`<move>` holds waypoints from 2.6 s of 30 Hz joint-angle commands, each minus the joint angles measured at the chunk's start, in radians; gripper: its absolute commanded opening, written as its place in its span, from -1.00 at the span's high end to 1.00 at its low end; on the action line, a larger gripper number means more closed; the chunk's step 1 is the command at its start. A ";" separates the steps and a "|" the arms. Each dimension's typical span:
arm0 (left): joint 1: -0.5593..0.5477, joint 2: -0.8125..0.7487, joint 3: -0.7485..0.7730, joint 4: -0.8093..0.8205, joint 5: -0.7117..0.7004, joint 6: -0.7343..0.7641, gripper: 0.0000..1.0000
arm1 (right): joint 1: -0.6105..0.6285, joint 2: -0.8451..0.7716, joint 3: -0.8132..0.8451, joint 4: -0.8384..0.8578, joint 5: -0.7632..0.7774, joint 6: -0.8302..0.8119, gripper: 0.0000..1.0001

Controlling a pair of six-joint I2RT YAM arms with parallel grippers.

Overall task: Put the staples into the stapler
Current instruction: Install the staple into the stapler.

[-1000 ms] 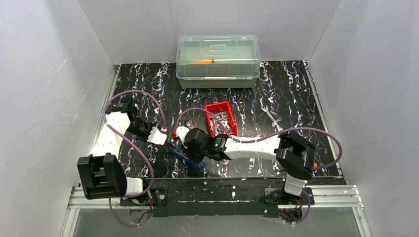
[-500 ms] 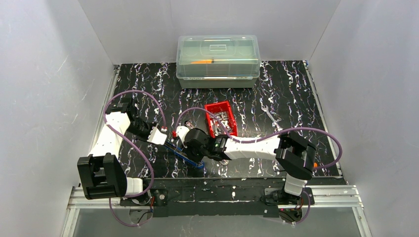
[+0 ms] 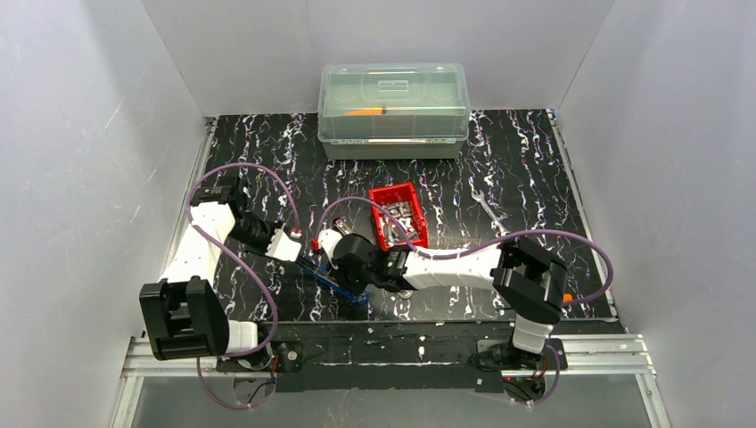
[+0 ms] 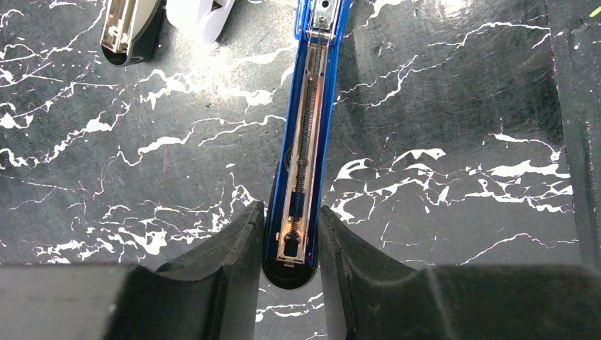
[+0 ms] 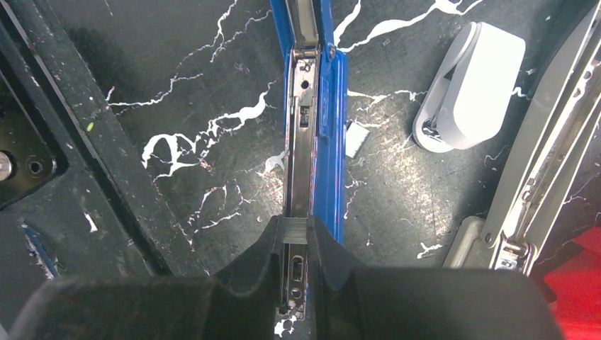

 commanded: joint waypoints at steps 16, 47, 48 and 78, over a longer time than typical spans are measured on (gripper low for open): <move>-0.007 -0.031 0.030 -0.043 0.038 0.522 0.97 | 0.008 0.012 -0.030 0.040 0.020 0.008 0.63; -0.009 -0.025 0.042 -0.055 0.043 0.525 0.99 | 0.008 0.006 -0.034 0.043 0.020 0.018 0.30; -0.009 -0.025 0.042 -0.055 0.043 0.526 0.99 | 0.008 0.006 -0.033 0.043 0.019 0.018 0.28; -0.009 -0.033 0.047 -0.059 0.034 0.540 1.00 | 0.000 -0.324 -0.353 0.157 0.004 0.053 -0.12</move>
